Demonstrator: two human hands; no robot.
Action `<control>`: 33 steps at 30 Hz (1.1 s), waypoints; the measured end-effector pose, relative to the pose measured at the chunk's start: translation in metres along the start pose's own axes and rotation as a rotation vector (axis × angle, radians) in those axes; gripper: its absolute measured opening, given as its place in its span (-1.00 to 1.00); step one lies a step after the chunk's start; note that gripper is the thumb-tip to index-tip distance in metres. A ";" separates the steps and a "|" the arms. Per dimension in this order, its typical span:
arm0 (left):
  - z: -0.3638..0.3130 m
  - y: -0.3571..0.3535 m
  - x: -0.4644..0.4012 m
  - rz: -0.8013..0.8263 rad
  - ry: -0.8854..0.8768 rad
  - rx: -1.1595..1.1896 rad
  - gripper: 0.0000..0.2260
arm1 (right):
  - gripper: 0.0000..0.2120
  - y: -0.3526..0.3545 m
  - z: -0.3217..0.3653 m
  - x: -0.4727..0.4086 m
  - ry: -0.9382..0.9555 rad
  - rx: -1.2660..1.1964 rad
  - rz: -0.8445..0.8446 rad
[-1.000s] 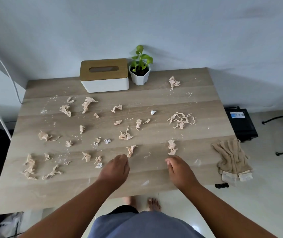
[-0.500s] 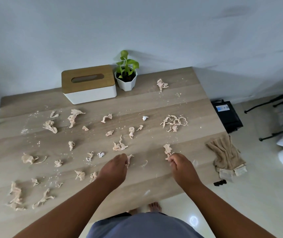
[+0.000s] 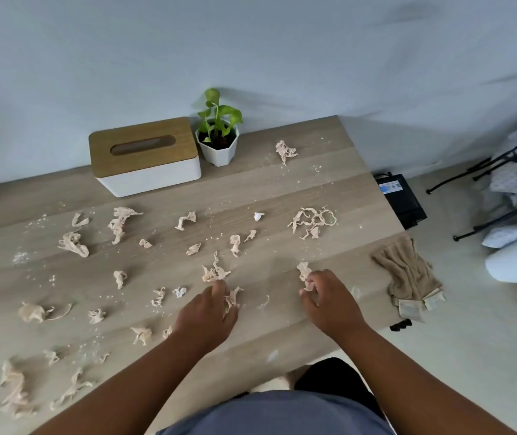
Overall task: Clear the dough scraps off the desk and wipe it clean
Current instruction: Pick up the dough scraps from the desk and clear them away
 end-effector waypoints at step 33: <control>-0.021 0.000 -0.016 0.083 -0.046 -0.032 -0.93 | -0.84 0.001 -0.015 -0.054 0.303 0.193 0.046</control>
Point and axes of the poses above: each hand's wrist, its own x-axis away from the middle knuckle, its own y-axis out of the back of the hand, z = x × y, the point moved 9 cm from there along -x, towards the middle knuckle, and after that the axes turned 6 degrees about -x, right-handed, at the moved point
